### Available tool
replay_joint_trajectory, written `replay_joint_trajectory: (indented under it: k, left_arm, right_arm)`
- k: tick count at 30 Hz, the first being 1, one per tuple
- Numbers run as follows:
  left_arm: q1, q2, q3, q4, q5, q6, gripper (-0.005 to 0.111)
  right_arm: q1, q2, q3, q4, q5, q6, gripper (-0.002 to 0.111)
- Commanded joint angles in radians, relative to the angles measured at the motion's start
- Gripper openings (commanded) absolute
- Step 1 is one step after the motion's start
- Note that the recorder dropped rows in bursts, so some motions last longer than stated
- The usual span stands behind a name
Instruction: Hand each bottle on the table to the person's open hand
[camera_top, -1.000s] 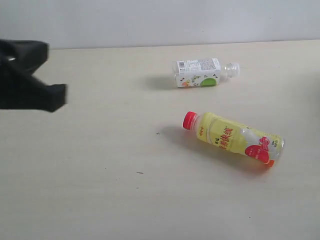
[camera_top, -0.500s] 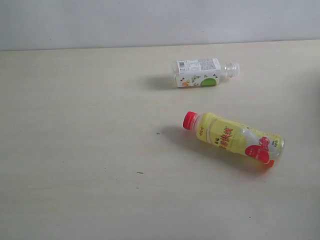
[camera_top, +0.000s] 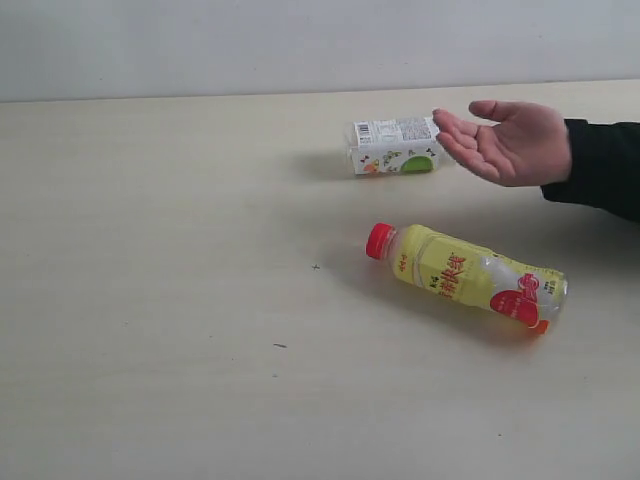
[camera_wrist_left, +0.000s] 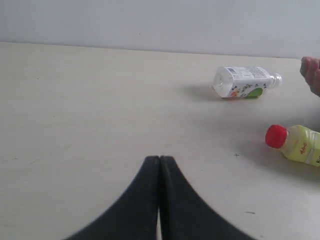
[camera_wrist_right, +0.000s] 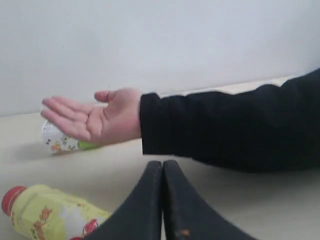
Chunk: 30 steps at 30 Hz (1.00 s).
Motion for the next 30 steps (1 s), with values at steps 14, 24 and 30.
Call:
replay_joint_trajectory:
  k: [14, 24, 30]
  left_arm:
    - [0.003, -0.008, 0.003, 0.000, -0.007, 0.003, 0.000]
    - [0.003, -0.008, 0.003, 0.000, -0.007, 0.003, 0.000]
    - [0.003, -0.008, 0.003, 0.000, -0.007, 0.003, 0.000]
  right_arm:
    - [-0.005, -0.005, 0.005, 0.191, -0.560, 0.334, 0.000]
    - [-0.005, -0.005, 0.005, 0.208, -0.793, 0.456, 0.000]
    - [-0.005, 0.150, -0.165, 0.301, -0.803, 0.389, 0.000]
